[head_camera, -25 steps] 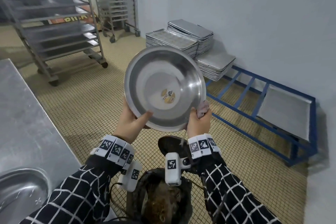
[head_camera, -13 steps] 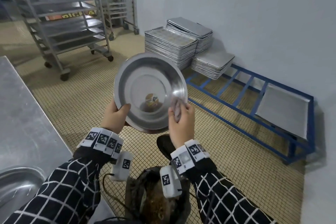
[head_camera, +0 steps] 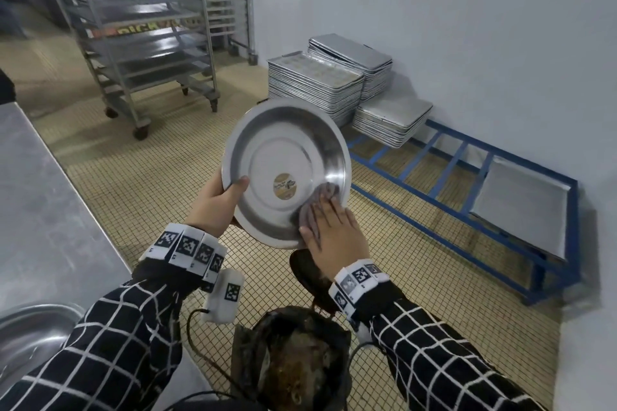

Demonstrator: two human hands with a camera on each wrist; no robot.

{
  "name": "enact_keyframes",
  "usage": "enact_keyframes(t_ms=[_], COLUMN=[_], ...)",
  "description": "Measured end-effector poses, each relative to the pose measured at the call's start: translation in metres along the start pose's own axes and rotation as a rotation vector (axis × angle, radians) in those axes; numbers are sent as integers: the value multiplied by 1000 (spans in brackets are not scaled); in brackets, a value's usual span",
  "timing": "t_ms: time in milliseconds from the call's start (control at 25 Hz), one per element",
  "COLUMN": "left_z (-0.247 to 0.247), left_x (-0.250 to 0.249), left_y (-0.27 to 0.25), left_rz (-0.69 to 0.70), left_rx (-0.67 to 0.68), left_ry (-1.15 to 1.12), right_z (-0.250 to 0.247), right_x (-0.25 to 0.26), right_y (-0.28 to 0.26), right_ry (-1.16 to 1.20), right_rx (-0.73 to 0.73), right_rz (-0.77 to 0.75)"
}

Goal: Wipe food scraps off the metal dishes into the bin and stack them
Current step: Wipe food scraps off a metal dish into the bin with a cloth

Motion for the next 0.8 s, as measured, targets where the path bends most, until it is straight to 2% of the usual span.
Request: enact_keyframes(t_ms=[120, 240, 360, 520, 640, 720, 800], left_z=[6, 9, 9, 5, 6, 11, 17], left_x=[0, 0, 0, 5, 12, 13, 12], left_y=[-3, -3, -2, -6, -14, -21, -28], left_rz=[7, 24, 42, 23, -20, -54, -83], left_rx=[7, -14, -22, -33, -8, 12, 37], left_ry=[13, -2, -46, -30, -16, -16, -30], right_z=[-1, -9, -15, -8, 4, 8, 2], right_x=[14, 54, 66, 37, 3, -18, -33], right_y=[-3, -19, -29, -32, -28, -22, -15], right_ry=[72, 253, 318, 258, 113, 147, 281], right_rx=[16, -43, -71, -31, 3, -63, -218], right_rz=[72, 13, 0, 39, 176, 326, 426])
Point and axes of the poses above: each hand's wrist, its own y-axis towards the middle knuckle, its own z-axis out of the palm, x = y × z, the point moved 3 cm from there along y, towards the middle knuckle, and after that the axes turned 13 degrees about -x, right-handed, at the moved point
